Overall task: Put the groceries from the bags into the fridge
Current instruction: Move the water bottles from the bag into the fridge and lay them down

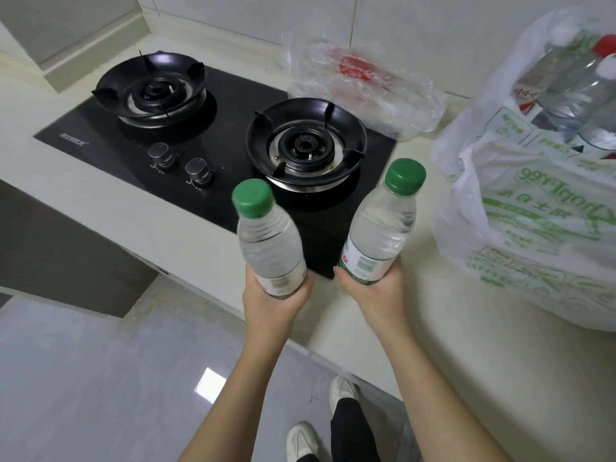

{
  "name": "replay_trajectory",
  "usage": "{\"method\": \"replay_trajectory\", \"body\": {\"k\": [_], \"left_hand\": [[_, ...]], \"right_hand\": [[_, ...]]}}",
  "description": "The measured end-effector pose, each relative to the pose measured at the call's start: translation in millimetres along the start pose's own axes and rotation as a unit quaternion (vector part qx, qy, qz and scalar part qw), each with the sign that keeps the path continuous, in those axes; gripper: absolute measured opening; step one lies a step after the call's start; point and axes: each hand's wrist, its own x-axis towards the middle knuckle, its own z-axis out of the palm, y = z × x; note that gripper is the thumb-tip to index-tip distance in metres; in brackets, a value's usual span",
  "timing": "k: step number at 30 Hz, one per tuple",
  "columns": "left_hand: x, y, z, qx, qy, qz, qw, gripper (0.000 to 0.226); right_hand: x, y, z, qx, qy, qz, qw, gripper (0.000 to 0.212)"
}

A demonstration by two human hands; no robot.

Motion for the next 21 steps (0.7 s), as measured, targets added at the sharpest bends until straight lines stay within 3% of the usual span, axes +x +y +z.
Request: {"method": "replay_trajectory", "body": {"k": [6,10,16,21], "left_hand": [[-23.3,68.7,-60.6,-0.083,-0.008,0.019,0.996,0.06],[-35.3,106.8,-107.5,-0.105,0.032,0.033,0.993,0.075],[-55.3,139.5,-163.3,-0.112,0.133,0.062,0.983,0.059],[-66.3,148.1,-217.6,-0.098,0.248,0.065,0.962,0.069]], "right_hand": [[-36.0,-75.0,8.2,0.035,-0.031,-0.017,0.999,0.058],[-64.3,-128.9,27.1,0.06,-0.086,-0.029,0.994,0.061],[-92.3,-181.6,68.6,0.081,-0.167,-0.071,0.98,0.065],[-104.6,-212.9,118.8,0.097,-0.262,-0.103,0.955,0.059]]}}
